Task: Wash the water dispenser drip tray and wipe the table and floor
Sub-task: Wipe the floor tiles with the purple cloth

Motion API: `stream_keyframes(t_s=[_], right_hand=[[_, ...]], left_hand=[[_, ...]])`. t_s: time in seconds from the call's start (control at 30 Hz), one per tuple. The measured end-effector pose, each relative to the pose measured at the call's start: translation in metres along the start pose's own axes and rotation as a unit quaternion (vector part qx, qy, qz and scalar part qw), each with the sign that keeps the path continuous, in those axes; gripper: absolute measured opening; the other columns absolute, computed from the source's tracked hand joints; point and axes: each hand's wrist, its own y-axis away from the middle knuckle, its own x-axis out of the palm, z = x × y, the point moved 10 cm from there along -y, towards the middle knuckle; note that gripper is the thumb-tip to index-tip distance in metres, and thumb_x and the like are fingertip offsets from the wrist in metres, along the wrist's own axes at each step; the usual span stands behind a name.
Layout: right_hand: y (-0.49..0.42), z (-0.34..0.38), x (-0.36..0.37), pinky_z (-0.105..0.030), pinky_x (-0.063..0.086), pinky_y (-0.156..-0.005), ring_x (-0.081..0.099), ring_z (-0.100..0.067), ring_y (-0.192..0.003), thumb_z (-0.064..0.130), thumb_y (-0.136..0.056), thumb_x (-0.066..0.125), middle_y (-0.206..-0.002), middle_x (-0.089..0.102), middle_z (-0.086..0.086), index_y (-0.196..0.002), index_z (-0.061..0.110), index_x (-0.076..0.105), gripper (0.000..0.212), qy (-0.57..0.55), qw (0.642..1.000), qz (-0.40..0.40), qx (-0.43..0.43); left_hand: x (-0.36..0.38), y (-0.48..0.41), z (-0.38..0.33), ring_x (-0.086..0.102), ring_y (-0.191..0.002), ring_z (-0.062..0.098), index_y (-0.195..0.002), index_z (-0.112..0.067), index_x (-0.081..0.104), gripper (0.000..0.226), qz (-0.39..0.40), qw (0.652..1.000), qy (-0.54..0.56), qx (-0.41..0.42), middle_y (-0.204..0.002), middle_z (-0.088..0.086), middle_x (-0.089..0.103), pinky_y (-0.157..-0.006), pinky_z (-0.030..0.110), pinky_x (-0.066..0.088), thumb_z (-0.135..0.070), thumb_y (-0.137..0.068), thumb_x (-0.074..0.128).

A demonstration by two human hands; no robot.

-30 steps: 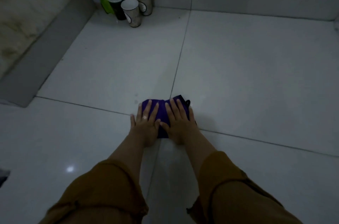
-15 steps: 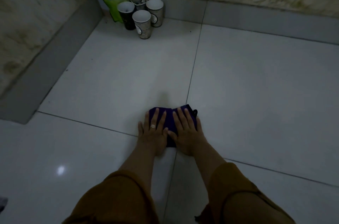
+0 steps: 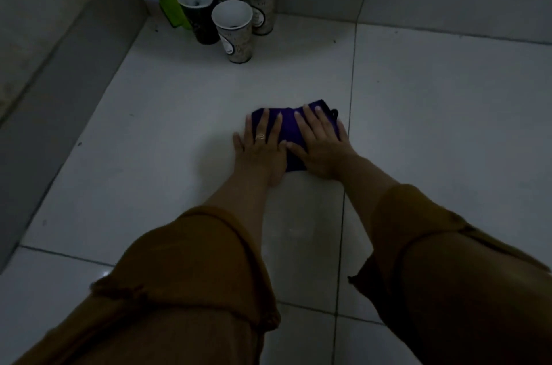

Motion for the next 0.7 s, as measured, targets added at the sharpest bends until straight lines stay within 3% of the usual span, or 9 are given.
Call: stream_keyframes(t_s=[0.37, 0.7], right_hand=[[-0.050, -0.009, -0.020, -0.046, -0.009, -0.116, -0.013, -0.016, -0.146, 0.056, -0.096, 0.021, -0.160, -0.011, 0.002, -0.152, 0.023, -0.004, 0.069, 0.017, 1.000, -0.007, -0.016], [-0.037, -0.004, -0.015, -0.048, -0.009, -0.115, -0.013, -0.018, -0.147, 0.055, -0.097, 0.021, -0.160, -0.011, 0.000, -0.152, 0.021, -0.005, 0.069, 0.005, 1.000, -0.020, -0.013]], left_hand=[[-0.024, -0.044, -0.003, -0.024, -0.143, 0.026, -0.150, -0.029, -0.011, 0.055, -0.028, 1.000, 0.002, 0.004, -0.157, -0.003, -0.021, -0.115, 0.050, -0.011, -0.039, -0.102, 0.014], [-0.019, -0.032, 0.000, -0.022, -0.144, 0.026, -0.150, -0.027, -0.011, 0.056, -0.035, 0.999, -0.002, 0.011, -0.158, -0.002, -0.020, -0.115, 0.048, -0.011, -0.040, -0.102, 0.014]])
